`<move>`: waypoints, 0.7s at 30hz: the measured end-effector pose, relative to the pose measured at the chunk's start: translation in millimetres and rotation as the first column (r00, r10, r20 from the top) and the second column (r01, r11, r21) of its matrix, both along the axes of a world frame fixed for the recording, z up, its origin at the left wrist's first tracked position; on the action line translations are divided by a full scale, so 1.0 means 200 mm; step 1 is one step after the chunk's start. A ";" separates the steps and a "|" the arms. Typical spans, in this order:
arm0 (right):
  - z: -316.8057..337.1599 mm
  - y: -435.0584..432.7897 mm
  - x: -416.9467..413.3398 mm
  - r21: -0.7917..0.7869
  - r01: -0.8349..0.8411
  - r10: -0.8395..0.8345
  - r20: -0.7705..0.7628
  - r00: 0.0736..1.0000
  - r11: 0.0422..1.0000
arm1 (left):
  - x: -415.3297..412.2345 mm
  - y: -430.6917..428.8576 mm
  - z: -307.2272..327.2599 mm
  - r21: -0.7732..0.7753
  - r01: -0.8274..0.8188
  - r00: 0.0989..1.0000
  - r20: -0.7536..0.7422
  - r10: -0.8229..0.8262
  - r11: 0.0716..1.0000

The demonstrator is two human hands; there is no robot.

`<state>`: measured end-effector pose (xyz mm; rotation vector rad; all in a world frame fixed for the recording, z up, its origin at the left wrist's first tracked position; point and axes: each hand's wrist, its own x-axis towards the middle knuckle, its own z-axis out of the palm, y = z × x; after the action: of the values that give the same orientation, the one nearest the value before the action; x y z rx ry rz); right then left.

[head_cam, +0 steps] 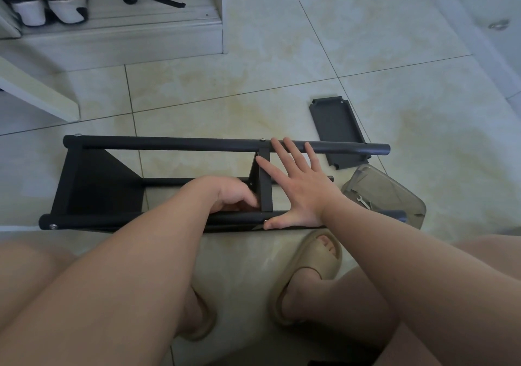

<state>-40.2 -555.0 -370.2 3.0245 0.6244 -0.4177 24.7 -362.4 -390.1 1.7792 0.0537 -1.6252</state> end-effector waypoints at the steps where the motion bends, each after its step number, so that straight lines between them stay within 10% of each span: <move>1: 0.00 0.00 0.00 0.000 0.000 0.000 0.001 1.000 1.000 | 0.00 0.00 0.00 -0.009 0.001 1.000 -0.009 -0.001 1.000; 21: 0.00 0.00 0.00 0.000 0.007 -0.007 -0.005 1.000 1.000 | -0.01 0.00 -0.02 -0.031 -0.030 1.000 -0.002 0.030 0.999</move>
<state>-40.4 -554.6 -370.6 3.0271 0.6147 -0.4255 23.1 -362.6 -393.6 1.7452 0.0557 -1.5981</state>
